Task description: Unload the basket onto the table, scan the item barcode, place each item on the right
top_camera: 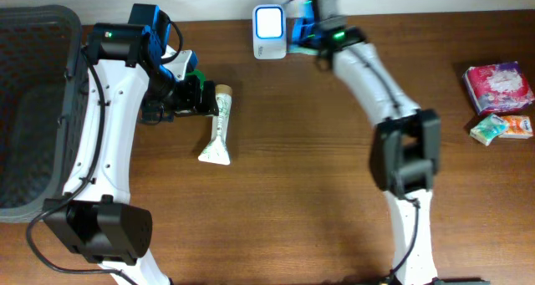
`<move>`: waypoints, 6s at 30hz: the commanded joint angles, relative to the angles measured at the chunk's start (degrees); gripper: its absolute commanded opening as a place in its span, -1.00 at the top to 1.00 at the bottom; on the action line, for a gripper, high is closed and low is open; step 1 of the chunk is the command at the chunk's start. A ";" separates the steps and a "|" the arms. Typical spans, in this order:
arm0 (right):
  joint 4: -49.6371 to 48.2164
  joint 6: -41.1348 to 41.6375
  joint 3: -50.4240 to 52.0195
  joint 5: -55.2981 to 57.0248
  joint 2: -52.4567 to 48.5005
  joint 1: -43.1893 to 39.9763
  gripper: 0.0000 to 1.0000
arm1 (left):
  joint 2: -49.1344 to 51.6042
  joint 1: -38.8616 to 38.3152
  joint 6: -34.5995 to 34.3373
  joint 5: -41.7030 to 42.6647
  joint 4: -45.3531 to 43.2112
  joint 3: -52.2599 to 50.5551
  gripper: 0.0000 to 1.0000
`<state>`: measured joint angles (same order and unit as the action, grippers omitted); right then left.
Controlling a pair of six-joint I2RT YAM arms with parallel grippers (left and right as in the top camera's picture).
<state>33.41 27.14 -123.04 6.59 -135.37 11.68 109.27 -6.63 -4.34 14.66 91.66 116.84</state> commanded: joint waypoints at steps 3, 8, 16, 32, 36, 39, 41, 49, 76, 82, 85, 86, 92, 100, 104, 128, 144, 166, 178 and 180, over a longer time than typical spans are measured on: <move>15.34 7.06 -0.68 9.33 9.94 -16.26 0.92 | -0.87 0.02 0.04 0.59 -0.09 0.09 -0.98; 26.62 7.04 -0.68 15.34 9.97 -30.23 0.92 | -0.87 0.02 0.04 0.59 -0.09 0.09 -0.98; 35.04 3.91 -0.39 15.10 8.00 -44.83 0.92 | -0.87 0.02 0.04 0.59 -0.09 0.09 -0.98; 33.86 3.56 9.73 10.58 7.26 -49.59 0.62 | -0.87 0.02 0.04 0.59 -0.09 0.09 -0.98; 34.58 3.54 9.62 10.25 7.63 -49.57 -0.66 | -0.87 0.02 0.04 0.59 -0.09 0.09 -0.98; 34.86 2.97 8.94 5.29 8.81 -49.53 -0.89 | -0.87 0.02 0.04 0.59 -0.09 0.09 -0.98; 34.97 -0.37 7.58 -2.73 10.29 -49.46 -0.93 | -0.87 0.02 0.04 0.59 -0.09 0.09 -0.98; 32.70 -4.61 5.33 -16.44 17.29 -38.86 -0.94 | -0.87 0.02 0.04 0.59 -0.09 0.09 -0.98; 34.82 -7.21 5.40 2.23 15.19 -13.31 -0.97 | -0.87 0.02 0.04 0.59 -0.09 0.09 -0.98; 35.58 -7.21 5.40 2.25 15.19 -19.43 -0.97 | -0.87 0.02 0.04 0.59 -0.09 0.09 -0.98; 35.58 -7.21 5.40 2.23 15.19 -20.74 -0.97 | -0.87 0.02 0.02 0.81 -0.13 0.09 -0.98; 35.60 -7.21 5.40 2.25 15.19 -20.81 -0.97 | -0.87 0.04 0.02 0.79 -0.15 0.11 -0.98; 35.58 -7.21 5.40 2.25 15.19 -20.70 -0.98 | -0.87 0.04 0.00 0.85 -1.22 0.11 -0.98; 35.58 -7.21 5.40 2.25 15.19 -20.70 -0.97 | -0.87 0.02 -2.56 4.28 -6.32 0.11 -0.98; 35.58 -7.21 5.40 2.25 15.19 -20.70 -0.97 | -0.83 -0.22 -2.51 9.25 -13.22 0.07 -0.98; 35.58 -7.21 5.40 2.25 15.19 -20.70 -0.97 | 0.59 -12.48 -15.30 -25.09 -52.61 -39.65 -0.21; 35.58 -7.21 5.40 2.25 15.19 -20.70 -0.97 | 5.35 -26.14 -21.33 -9.46 -65.51 -39.65 1.00; 35.58 -7.21 5.40 2.25 15.19 -20.70 -0.97 | -14.64 -17.07 -26.80 -11.87 -51.15 -27.36 -0.81; 33.16 -6.93 5.40 -8.07 15.19 -20.70 -0.97 | -18.60 -3.19 -15.26 -22.05 -31.15 -28.00 -0.98; 36.92 -7.52 5.40 -23.17 15.06 -20.55 -0.97 | -16.26 -3.21 -15.28 -22.03 -29.75 -28.00 -0.98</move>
<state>67.48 20.34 -117.23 0.10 -119.70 -8.86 89.80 -10.00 -21.39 -5.32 60.66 88.90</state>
